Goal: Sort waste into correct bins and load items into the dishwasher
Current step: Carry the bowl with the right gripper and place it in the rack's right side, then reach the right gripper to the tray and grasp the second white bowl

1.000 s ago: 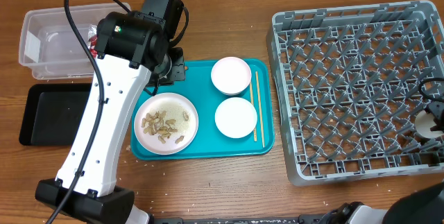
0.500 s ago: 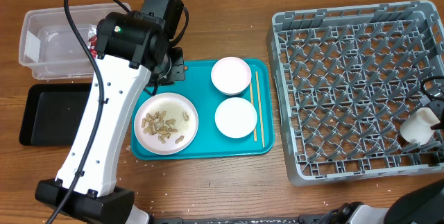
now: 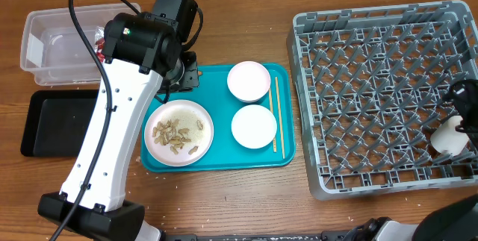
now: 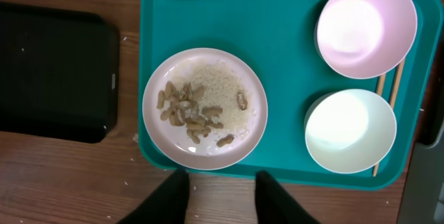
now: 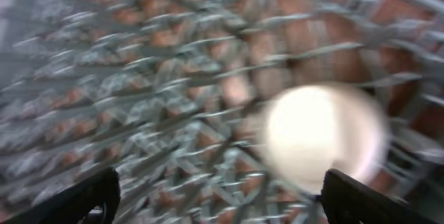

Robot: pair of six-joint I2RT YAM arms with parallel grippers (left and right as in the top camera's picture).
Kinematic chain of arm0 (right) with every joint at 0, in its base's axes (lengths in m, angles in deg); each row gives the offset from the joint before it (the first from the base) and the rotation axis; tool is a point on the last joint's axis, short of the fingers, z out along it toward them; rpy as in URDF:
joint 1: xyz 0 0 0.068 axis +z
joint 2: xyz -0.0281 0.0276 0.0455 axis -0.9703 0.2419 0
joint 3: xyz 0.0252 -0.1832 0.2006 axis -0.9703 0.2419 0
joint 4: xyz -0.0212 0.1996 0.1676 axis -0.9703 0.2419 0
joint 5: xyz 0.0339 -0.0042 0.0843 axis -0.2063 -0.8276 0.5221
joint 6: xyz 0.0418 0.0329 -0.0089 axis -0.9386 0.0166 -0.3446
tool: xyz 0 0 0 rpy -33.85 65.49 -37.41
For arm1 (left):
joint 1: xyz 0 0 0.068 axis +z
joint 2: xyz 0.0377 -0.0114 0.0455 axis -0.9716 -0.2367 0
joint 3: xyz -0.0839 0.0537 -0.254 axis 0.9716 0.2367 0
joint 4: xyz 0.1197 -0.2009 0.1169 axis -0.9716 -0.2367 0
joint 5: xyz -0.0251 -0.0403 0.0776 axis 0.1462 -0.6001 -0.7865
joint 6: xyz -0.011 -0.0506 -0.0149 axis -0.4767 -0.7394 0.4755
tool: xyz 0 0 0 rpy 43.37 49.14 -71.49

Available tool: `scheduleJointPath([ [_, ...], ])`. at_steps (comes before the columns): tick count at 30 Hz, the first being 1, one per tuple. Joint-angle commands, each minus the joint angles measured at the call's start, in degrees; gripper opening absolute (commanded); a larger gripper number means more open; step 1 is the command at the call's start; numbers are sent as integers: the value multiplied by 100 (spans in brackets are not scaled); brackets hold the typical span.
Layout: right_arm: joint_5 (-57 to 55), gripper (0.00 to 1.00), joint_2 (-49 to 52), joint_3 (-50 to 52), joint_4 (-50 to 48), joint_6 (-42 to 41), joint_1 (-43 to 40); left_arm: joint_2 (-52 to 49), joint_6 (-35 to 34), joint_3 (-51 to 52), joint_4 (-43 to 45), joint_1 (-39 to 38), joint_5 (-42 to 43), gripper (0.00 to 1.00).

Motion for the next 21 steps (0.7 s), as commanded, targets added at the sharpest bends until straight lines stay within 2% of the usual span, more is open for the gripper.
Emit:
scheduleJointPath([
  [1, 1408, 94, -529, -341, -85, 487, 337, 0, -50, -66, 7, 26, -68, 45],
  [5, 2151, 92, -914, -343, -13, 907, 1132, 0, -68, -66, 35, 26, -48, 59],
  [9, 2031, 90, -1014, -341, 310, 1169, 2280, -2, -66, -61, 24, 24, 4, 61],
  [15, 1141, 86, -793, -249, 621, 1189, 4188, -31, -66, -26, 26, 42, 7, 63],
  [21, 531, 80, -286, -249, 629, 1185, 5495, -28, -63, -26, -116, 461, -31, 64],
])
